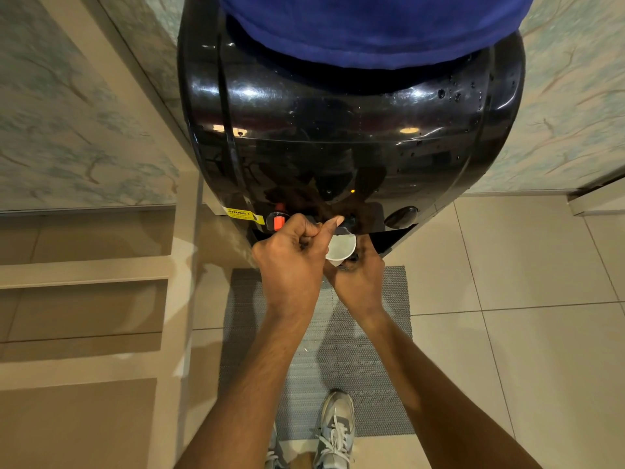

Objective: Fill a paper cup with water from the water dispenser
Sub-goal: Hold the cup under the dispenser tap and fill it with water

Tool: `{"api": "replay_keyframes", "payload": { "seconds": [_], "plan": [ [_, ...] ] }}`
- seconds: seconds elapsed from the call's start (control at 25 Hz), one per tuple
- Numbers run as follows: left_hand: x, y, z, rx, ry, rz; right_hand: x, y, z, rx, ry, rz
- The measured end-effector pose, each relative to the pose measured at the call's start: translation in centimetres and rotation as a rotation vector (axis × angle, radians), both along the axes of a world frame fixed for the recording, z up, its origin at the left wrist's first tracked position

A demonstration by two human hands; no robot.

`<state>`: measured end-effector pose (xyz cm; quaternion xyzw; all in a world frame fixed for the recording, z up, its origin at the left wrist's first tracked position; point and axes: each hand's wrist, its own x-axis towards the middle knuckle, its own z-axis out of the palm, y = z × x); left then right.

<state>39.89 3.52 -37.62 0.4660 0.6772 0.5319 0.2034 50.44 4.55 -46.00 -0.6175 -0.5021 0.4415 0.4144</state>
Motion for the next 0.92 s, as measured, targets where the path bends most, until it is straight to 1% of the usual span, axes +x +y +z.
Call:
{"api": "replay_keyframes", "payload": {
  "seconds": [0.4,0.56,0.68,0.92],
  "plan": [
    [-0.1,-0.1,0.1,-0.009,0.003,-0.006,0.1,-0.1,0.0,-0.002,0.013,0.003],
    [-0.1,-0.4,0.1,-0.012,0.001,-0.017,0.1,-0.1,-0.1,-0.018,-0.015,-0.009],
    [-0.3,-1.1,-0.1,-0.015,-0.029,-0.048,0.1,-0.4,-0.1,-0.015,-0.027,-0.009],
    [-0.9,-1.4,-0.2,-0.009,-0.009,-0.091,0.0,-0.7,0.2,-0.025,-0.018,-0.012]
  ]
}}
